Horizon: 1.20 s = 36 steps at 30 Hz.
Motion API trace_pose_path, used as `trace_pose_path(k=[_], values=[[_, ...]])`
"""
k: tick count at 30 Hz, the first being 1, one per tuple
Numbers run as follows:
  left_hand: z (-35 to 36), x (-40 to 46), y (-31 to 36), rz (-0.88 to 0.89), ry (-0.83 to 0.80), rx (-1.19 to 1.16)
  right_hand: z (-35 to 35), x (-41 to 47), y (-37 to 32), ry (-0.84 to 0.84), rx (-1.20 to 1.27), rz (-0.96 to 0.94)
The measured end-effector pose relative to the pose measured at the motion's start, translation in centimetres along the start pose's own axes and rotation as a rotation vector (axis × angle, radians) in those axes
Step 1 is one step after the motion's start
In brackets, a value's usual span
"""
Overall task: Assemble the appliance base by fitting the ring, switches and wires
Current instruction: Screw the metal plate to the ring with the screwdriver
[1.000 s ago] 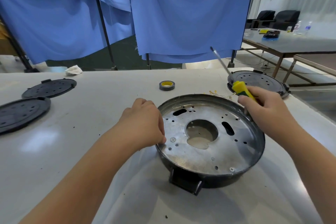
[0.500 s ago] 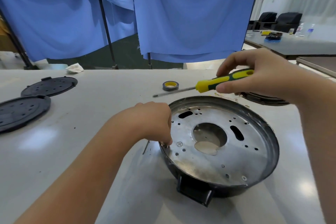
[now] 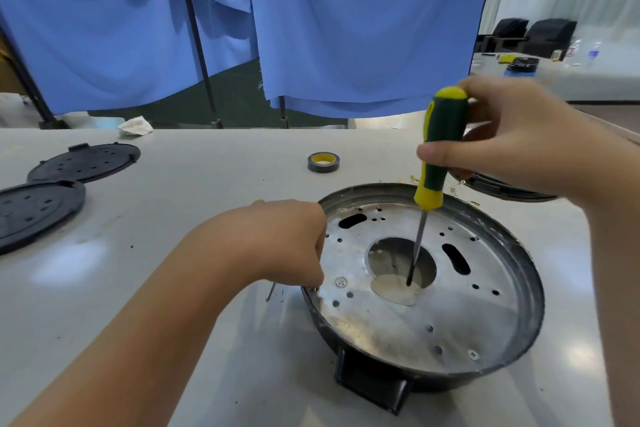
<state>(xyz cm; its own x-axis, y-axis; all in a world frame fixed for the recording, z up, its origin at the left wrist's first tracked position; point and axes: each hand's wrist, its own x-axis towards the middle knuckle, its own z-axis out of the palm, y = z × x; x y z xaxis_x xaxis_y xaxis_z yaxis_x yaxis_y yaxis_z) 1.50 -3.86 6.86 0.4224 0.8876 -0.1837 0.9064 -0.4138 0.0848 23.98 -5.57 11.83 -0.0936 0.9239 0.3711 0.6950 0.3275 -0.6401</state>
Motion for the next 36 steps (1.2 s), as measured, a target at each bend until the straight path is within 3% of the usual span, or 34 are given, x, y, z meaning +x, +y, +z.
trace_pose_path(k=[6,36], values=[[0.1,-0.2,0.3,0.024,-0.009,0.046,1.2,0.4,0.5,-0.093,-0.174,0.055],[0.2,0.2,0.5,-0.008,0.057,0.114,1.7,0.4,0.3,-0.092,-0.194,0.070]])
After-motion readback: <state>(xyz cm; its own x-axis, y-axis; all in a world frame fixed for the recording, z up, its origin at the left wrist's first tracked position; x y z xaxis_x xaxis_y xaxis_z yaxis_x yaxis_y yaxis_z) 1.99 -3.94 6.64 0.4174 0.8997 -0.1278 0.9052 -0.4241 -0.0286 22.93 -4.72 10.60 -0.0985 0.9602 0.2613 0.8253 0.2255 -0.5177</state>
